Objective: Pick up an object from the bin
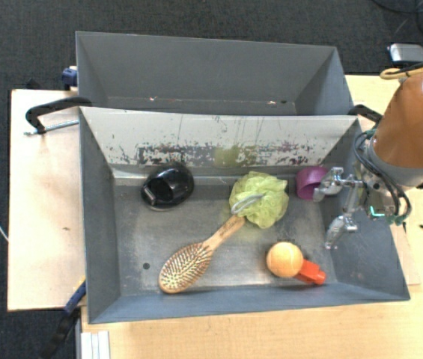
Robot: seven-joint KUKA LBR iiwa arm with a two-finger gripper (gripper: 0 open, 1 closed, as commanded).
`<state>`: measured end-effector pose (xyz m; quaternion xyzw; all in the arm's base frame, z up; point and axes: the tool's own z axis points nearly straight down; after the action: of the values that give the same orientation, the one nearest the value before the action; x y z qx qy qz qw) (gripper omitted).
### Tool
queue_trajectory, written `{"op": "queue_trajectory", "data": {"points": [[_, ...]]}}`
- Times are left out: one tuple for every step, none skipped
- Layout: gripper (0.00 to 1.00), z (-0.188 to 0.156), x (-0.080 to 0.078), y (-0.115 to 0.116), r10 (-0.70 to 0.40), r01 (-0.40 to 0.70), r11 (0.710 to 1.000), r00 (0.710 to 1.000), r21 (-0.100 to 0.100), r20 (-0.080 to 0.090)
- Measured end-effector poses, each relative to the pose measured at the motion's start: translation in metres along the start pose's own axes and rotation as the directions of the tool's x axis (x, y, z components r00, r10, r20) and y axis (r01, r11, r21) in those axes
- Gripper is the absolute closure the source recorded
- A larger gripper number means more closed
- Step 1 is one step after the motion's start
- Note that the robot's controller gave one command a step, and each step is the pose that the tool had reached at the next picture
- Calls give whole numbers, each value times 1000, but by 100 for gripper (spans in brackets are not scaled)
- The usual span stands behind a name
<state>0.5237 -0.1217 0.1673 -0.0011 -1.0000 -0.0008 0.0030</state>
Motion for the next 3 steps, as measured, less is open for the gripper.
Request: {"op": "queue_trajectory", "data": {"points": [[0,-4,-2,1,-2,2,1000,1000,1,8],[0,27,23,36,72,-72,997,997,0,8],[0,35,30,49,68,-68,998,998,0,8]]}}
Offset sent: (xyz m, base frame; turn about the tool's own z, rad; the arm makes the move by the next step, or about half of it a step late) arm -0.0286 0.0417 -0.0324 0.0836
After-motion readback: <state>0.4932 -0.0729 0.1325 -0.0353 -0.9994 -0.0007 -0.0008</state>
